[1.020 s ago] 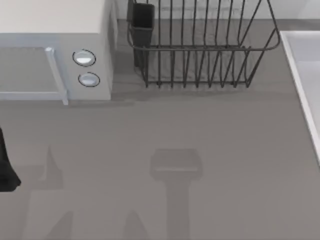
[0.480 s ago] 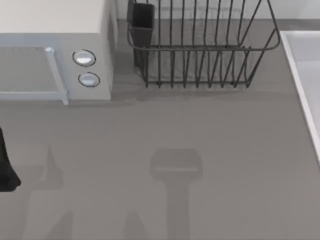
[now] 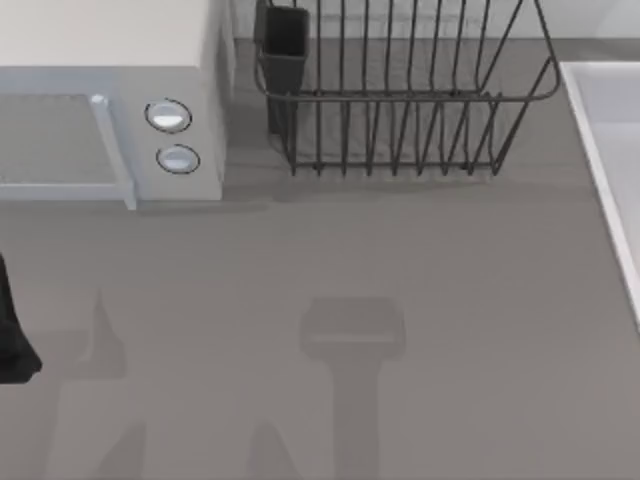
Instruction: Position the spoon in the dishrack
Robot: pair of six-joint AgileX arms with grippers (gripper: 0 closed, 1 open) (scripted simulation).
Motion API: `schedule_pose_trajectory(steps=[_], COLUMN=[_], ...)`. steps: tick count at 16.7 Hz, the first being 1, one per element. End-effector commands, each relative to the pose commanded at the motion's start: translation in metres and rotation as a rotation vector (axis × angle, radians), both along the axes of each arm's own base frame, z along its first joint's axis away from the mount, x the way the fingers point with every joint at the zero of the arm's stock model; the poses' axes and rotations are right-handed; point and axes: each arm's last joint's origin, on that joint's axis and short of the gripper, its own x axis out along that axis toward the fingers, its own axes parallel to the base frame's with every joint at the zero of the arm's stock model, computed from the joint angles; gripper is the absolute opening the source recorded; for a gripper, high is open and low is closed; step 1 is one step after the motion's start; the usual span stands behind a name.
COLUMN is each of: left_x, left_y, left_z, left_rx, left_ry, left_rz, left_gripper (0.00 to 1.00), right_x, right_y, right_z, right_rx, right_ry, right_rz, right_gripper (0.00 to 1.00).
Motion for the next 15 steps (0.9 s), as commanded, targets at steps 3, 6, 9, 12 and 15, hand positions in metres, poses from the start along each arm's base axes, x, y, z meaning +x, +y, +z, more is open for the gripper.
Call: schedule_pose_trajectory(steps=[3, 6, 9, 12, 15], left_x=[0.0000, 0.0000, 0.0000, 0.0000, 0.0000], left_y=[0.0000, 0.0000, 0.0000, 0.0000, 0.0000], left_z=[0.0000, 0.0000, 0.0000, 0.0000, 0.0000], left_rx=[0.000, 0.000, 0.000, 0.000, 0.000], left_ry=[0.000, 0.000, 0.000, 0.000, 0.000], left_rz=[0.000, 0.000, 0.000, 0.000, 0.000], left_gripper=[1.00, 1.00, 1.00, 1.00, 1.00], right_x=[0.0000, 0.0000, 0.0000, 0.0000, 0.0000], right_y=[0.0000, 0.0000, 0.0000, 0.0000, 0.0000], right_z=[0.0000, 0.0000, 0.0000, 0.0000, 0.0000], right_rx=[0.000, 0.000, 0.000, 0.000, 0.000], right_ry=[0.000, 0.000, 0.000, 0.000, 0.000], right_rz=[0.000, 0.000, 0.000, 0.000, 0.000], right_gripper=[0.92, 0.70, 0.47, 0.25, 0.02])
